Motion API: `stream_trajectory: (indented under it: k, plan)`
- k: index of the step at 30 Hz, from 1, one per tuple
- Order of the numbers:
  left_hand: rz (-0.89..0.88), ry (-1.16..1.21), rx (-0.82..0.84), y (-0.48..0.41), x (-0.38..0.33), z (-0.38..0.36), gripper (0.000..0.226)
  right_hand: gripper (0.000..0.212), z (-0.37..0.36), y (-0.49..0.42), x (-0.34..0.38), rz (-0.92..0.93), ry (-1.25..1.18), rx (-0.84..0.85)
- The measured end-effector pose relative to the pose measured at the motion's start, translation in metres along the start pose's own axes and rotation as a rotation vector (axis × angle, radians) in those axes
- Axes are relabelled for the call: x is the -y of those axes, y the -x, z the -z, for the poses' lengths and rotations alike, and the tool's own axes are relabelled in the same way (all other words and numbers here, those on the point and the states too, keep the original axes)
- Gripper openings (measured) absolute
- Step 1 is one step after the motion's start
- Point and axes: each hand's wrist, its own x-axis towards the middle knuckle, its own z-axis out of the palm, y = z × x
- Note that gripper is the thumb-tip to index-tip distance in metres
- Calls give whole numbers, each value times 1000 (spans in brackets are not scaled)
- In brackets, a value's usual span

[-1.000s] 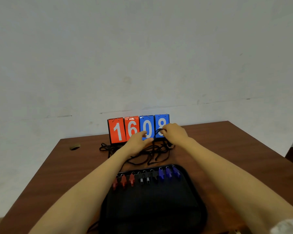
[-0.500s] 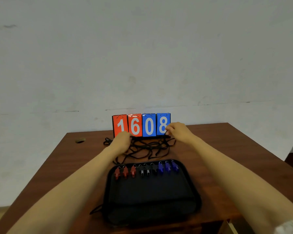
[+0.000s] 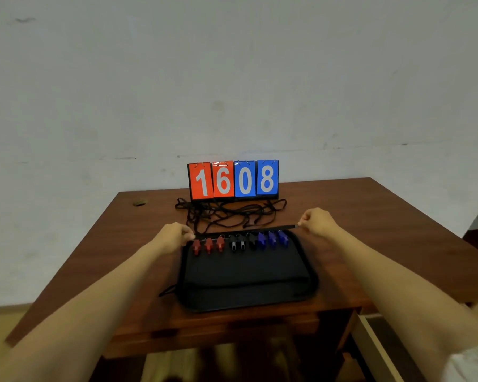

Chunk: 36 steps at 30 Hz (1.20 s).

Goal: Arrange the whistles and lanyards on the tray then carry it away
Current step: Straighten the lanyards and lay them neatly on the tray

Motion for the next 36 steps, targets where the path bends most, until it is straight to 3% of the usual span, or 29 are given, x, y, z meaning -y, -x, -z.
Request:
stream_trajectory:
  k: [6,8,12,18,23,31,36]
  plan:
    - [69,24,25,18,18,-32,20,15,-24,25,-32,-100,25,39]
    - [112,36,-13,21,21,-40,10,20,-30,30,-38,-95,39,63]
    - [141,-15,-65,27,24,-53,12,30,-38,40,-49,-112,70,83]
    - [105,-114,-80,32,24,-71,13,17,-44,50,-57,-116,115,99]
    - [99,-289,-134,32,25,-79,15,17,-50,50,-64,-77,149,102]
    - [110,-428,-84,37,28,-88,22,16,-57,50,-69,31,292,46]
    - [54,-425,-92,38,25,-92,33,23,-59,51,-69,164,317,57]
